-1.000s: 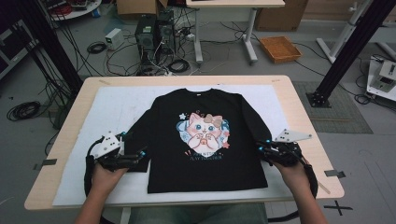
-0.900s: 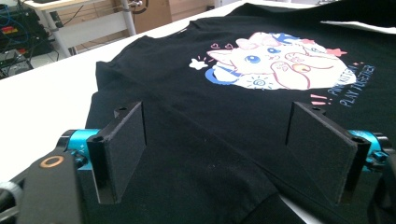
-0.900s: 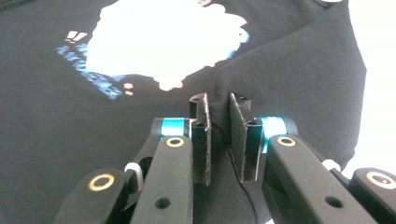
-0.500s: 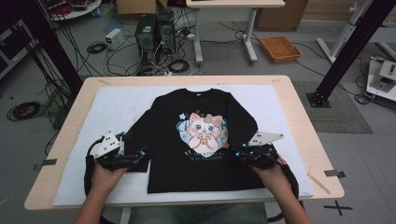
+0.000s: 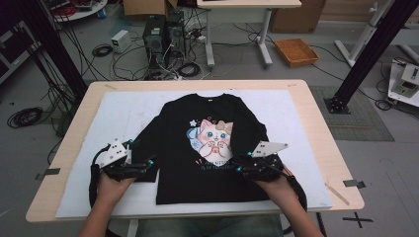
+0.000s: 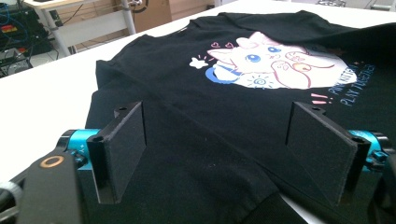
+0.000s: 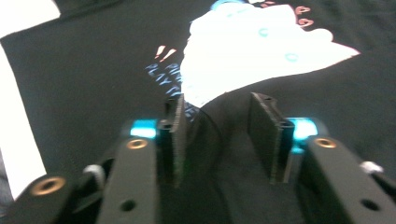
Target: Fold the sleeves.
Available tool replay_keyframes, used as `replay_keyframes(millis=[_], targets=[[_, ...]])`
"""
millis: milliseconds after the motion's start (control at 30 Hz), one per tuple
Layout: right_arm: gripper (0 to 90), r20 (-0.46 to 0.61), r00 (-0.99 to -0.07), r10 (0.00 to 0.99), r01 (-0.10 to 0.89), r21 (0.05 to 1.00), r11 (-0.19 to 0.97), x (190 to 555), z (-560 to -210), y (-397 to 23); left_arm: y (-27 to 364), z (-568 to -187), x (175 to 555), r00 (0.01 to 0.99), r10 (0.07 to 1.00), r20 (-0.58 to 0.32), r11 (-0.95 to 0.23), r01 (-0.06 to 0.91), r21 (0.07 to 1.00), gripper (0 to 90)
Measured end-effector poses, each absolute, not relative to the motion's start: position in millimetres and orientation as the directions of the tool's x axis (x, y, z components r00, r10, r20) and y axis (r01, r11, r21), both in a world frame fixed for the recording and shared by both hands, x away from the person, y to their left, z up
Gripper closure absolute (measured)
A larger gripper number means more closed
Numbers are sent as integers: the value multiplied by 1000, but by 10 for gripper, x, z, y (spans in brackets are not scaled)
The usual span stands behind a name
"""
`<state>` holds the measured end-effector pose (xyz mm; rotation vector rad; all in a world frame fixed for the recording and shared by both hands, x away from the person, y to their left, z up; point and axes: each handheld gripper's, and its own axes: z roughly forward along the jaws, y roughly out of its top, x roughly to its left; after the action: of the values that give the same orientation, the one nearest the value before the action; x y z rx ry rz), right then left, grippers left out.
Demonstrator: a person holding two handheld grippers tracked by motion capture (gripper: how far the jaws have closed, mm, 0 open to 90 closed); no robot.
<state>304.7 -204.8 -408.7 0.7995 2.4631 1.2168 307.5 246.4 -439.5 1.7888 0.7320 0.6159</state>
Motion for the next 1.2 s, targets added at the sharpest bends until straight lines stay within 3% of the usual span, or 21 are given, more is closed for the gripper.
replay_keyframes(millis=[200,567,633,733,800,1200], targets=[[510,7,-804,595,357,806,472,3048,-4069,-2161,2458,-4399,3079,681,729,63,-259,189,947,202],[518,-10,-805,593,387,749,538,3097,-4216,-2176,2468,-4396,3075,678,733,61,-256,192,947,202],[509,-9,-791,612,398,753,524,3116,-4220,-2253,2468,-4399,3081,681,729,63,-261,192,946,203],[404,-22,-743,669,401,786,471,3175,-4207,-2449,2458,-4406,3083,684,727,60,-267,201,942,203],[382,-23,-709,705,405,805,433,3201,-4204,-2579,2453,-4410,3085,687,725,60,-272,205,940,203],[377,-15,-653,757,441,805,396,3278,-4303,-2819,2426,-4418,3079,695,716,62,-290,216,932,203]])
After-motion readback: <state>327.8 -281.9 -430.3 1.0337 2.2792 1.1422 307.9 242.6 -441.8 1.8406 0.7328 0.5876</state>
